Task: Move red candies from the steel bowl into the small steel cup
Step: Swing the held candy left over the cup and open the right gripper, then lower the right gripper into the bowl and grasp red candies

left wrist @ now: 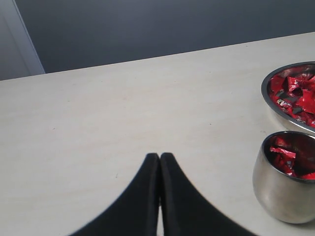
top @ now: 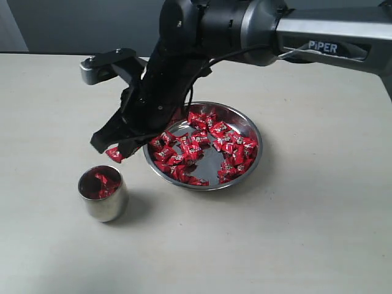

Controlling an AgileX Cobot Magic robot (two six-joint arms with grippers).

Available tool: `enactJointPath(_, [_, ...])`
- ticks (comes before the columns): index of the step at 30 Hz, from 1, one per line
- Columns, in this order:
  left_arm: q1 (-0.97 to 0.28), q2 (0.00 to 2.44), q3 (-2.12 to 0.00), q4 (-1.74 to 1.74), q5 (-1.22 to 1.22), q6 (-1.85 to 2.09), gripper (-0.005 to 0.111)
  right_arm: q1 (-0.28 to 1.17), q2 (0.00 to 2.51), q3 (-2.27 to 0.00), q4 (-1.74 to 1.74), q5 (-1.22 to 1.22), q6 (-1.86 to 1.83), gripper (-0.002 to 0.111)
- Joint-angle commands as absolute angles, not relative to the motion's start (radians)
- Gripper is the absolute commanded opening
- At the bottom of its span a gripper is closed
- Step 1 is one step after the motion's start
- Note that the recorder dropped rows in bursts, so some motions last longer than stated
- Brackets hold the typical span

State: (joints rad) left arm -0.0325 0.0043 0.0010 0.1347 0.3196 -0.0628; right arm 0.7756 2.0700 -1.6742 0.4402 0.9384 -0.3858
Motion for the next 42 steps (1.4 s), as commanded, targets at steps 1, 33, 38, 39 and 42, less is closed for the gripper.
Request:
enactJointPath(1, [-0.030, 0.000, 0.000, 0.135, 0.310, -0.068, 0.000, 0.824, 2.060, -1.674, 0.446, 0.924, -0.418, 0.004])
enactJointPath(33, [-0.030, 0.000, 0.000, 0.135, 0.310, -0.068, 0.000, 0.720, 2.079, -1.674, 0.095, 0.938, -0.160, 0.031])
enactJointPath(38, [-0.030, 0.000, 0.000, 0.135, 0.310, -0.068, 0.000, 0.663, 2.118, -1.674, 0.095, 0.974, -0.158, 0.031])
enactJointPath(39, [-0.030, 0.000, 0.000, 0.135, 0.310, -0.068, 0.000, 0.658, 2.124, -1.674, 0.097, 0.981, -0.158, 0.031])
enactJointPath(42, [-0.030, 0.000, 0.000, 0.135, 0.310, -0.068, 0.000, 0.648, 2.158, -1.674, 0.099, 1.004, -0.158, 0.031])
